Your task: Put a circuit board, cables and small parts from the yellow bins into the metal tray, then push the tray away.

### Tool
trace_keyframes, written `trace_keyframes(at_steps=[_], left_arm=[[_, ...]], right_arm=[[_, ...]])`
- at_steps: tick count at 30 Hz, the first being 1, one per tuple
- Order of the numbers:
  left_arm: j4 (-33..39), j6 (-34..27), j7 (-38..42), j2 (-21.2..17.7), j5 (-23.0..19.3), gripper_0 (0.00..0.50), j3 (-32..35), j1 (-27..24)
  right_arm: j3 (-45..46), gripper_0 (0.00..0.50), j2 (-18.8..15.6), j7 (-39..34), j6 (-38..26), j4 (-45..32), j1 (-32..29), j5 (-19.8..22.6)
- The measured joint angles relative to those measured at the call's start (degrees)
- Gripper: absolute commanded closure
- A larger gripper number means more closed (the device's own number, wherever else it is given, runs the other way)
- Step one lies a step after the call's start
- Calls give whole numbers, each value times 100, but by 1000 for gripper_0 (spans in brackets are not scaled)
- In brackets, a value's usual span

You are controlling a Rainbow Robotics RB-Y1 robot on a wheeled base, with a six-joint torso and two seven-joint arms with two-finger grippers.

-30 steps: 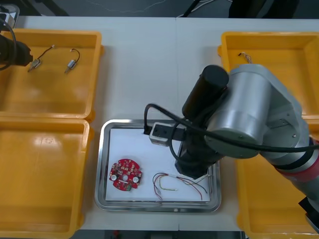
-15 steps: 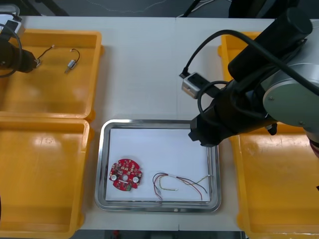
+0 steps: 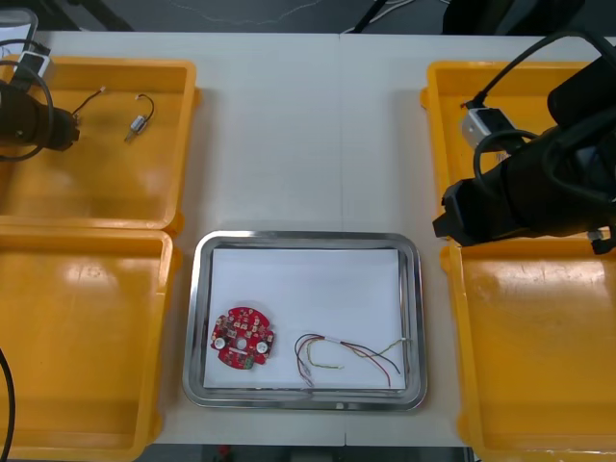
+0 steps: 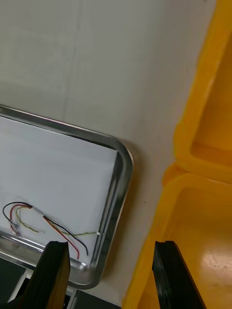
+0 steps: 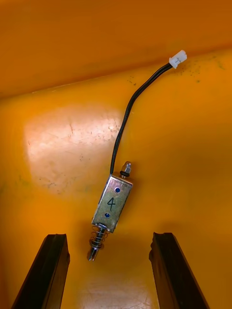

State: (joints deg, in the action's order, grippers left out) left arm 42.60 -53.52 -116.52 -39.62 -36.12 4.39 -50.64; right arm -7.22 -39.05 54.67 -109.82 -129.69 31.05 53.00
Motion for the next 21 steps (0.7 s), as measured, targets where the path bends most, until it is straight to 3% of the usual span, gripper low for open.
trace_keyframes(at_steps=[7, 20, 21], left_arm=[[-186, 70, 0, 4, -77, 0, 0, -1], [-255, -21, -1, 4, -69, 10, 0, -29], [-256, -26, -1, 4, -69, 74, 0, -33]], right_arm=[[674, 0, -374, -522, 0, -7, -457, 173], [1887, 0, -578, -518, -1, 133, -1180, 152], [1906, 0, -617, -515, -1, 204, -1179, 133]])
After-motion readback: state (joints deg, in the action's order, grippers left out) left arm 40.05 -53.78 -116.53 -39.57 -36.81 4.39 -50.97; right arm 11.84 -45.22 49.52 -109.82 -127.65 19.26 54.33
